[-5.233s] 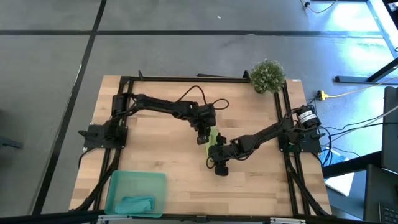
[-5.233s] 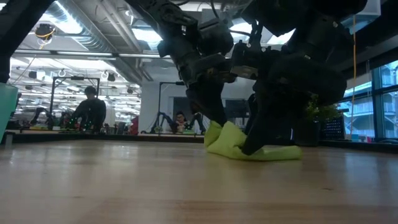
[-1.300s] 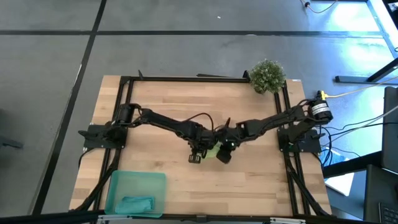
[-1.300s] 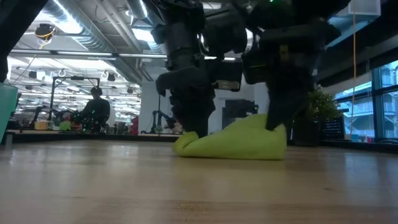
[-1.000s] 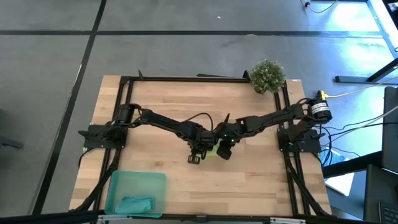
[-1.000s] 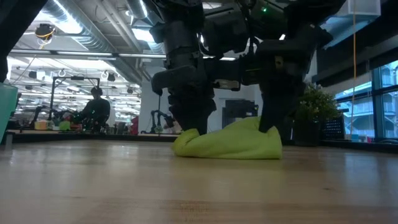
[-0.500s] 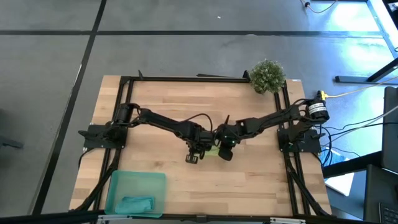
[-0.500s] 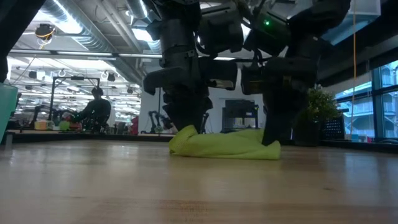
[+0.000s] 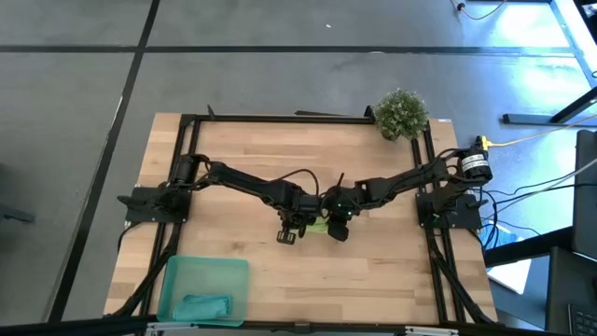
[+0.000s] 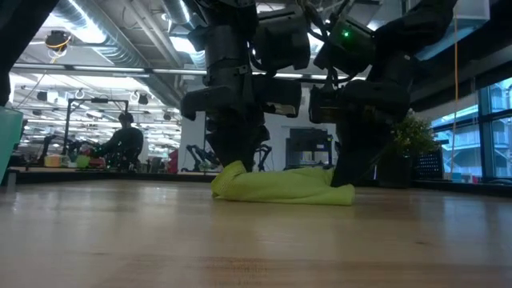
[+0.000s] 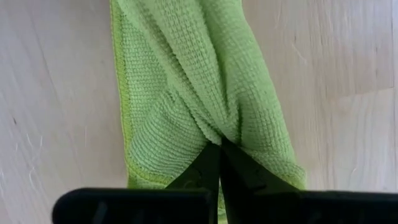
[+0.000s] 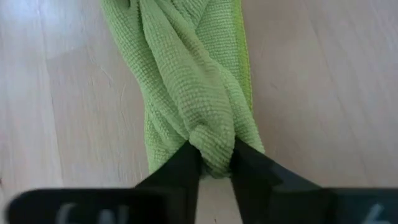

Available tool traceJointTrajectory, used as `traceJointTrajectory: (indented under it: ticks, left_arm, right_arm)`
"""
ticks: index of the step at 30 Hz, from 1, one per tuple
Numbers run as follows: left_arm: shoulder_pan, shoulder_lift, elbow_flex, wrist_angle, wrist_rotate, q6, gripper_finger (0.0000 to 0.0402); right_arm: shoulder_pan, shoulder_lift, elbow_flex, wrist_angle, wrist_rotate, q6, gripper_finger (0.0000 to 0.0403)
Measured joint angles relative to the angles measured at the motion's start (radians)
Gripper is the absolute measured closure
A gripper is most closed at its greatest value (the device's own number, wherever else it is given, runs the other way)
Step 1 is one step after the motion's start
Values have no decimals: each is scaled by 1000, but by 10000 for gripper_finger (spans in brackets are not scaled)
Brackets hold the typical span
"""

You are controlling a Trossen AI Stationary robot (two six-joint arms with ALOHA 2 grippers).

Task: Roll microfiber towels into tight, uniform cylinder then place into a basket
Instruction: Roll the yellow green microfiber towel

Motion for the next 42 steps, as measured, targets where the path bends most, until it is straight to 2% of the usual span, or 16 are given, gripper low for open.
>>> traceJointTrajectory:
  ticks: [4, 8, 12, 17, 24, 29, 33, 38, 42]
  left_arm:
    - [0, -1, 0, -3, 0, 0, 398]
    - [0, -1, 2, -10, 0, 0, 399]
    - [0, -1, 2, -14, 1, 0, 399]
    - [0, -1, 2, -14, 3, 0, 400]
    - [1, -1, 2, -11, 2, 0, 400]
    - [1, 0, 3, -11, 1, -1, 400]
    - [0, 0, 3, -10, -4, 0, 399]
    - [0, 0, 3, -10, -4, 0, 399]
    - [-3, 0, 4, -2, -1, 0, 400]
  right_arm:
    - [0, -1, 0, 0, -19, -1, 265]
    - [-15, -22, 0, -24, -99, 16, 228]
    - [-17, -51, -3, -56, -121, 33, 213]
    - [-17, -79, -3, -86, -121, 37, 214]
    - [-7, -209, -3, -229, 40, 71, 218]
    - [44, -291, 2, -206, 60, 57, 218]
    - [107, -303, 0, -227, 159, 33, 218]
    - [178, -305, 0, -251, 226, 32, 218]
    - [226, -298, 0, -185, 306, 9, 218]
